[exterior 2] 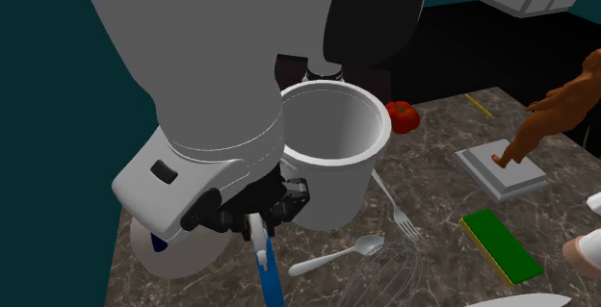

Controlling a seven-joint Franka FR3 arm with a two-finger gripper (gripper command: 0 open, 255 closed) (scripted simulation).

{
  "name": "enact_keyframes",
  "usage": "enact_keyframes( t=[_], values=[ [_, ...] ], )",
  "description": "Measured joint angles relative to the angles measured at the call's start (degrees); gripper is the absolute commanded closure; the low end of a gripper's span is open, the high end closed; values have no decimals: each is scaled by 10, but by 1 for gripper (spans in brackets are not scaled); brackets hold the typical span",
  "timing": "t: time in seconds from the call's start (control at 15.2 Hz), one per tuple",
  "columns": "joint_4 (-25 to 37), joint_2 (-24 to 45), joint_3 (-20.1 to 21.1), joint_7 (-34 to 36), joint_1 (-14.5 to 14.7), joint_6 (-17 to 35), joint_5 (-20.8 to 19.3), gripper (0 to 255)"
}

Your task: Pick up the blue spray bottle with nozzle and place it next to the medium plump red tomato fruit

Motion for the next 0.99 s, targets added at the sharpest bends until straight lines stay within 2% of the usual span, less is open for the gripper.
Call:
enact_keyframes(
  t=[0.26, 0.99],
  values=[
    [10, -4, -1, -1, -1, -15, 0, 255],
    [75, -20, 0, 3, 1, -94, -2, 255]
  ],
)
